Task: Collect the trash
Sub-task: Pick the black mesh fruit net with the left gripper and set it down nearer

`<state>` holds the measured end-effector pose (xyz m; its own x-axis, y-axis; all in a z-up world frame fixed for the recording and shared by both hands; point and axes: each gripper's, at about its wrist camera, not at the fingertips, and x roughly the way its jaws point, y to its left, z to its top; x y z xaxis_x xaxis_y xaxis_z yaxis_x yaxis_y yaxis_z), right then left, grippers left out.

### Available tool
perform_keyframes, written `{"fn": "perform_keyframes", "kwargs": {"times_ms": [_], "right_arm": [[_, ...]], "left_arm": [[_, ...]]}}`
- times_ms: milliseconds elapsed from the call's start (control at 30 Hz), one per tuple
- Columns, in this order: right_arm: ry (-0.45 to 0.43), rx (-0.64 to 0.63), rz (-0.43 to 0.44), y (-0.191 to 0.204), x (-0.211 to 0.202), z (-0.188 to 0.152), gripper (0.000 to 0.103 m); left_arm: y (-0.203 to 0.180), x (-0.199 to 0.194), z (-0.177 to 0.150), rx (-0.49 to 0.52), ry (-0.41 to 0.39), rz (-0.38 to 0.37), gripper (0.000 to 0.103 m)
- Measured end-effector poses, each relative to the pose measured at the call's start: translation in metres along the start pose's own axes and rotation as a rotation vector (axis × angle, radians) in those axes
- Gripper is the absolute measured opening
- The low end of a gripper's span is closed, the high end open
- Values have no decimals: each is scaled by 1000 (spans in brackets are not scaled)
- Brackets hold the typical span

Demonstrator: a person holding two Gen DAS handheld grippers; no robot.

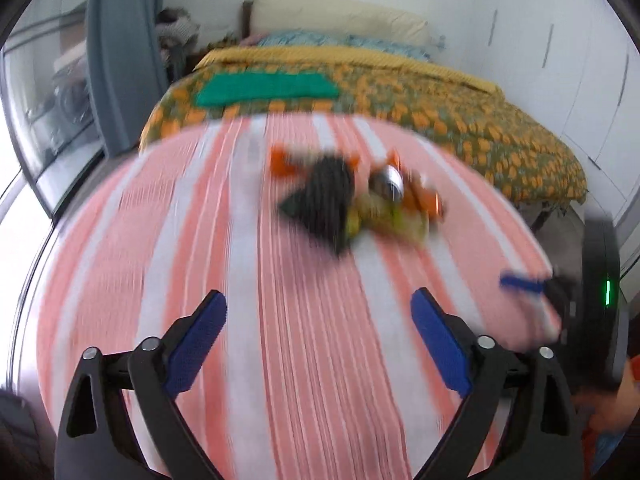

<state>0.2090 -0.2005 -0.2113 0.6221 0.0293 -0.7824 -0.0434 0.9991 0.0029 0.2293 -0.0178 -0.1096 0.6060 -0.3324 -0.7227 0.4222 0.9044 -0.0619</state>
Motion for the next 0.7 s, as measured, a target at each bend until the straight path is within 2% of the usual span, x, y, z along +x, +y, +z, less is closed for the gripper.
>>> {"fn": "perform_keyframes", "kwargs": {"times_ms": [67, 133, 267, 367, 400, 433, 567, 700], "right_arm": [[-1, 2, 1, 0, 0, -1, 93], [-1, 3, 2, 0, 0, -1, 93], [-1, 4, 2, 0, 0, 0, 93], [-1, 5, 4, -1, 0, 0, 93], [-1, 6, 4, -1, 0, -1, 93], [-1, 7, 5, 0, 0, -1, 93], [-1, 8, 6, -1, 0, 0, 93], [-1, 7, 5, -1, 0, 0, 93]], "left_arm": [[0, 18, 31, 26, 29, -35, 94], [1, 39, 51, 22, 74, -38, 94], [1, 76, 71, -6, 135, -19, 92], [-1, 95, 74, 3, 179, -34, 68], [-3, 99, 73, 5, 194, -41, 44], [-3, 101, 72, 5, 201, -41, 37], [4, 70, 65, -55, 112, -20, 36], [14, 19, 34, -110, 74, 6, 37]]}}
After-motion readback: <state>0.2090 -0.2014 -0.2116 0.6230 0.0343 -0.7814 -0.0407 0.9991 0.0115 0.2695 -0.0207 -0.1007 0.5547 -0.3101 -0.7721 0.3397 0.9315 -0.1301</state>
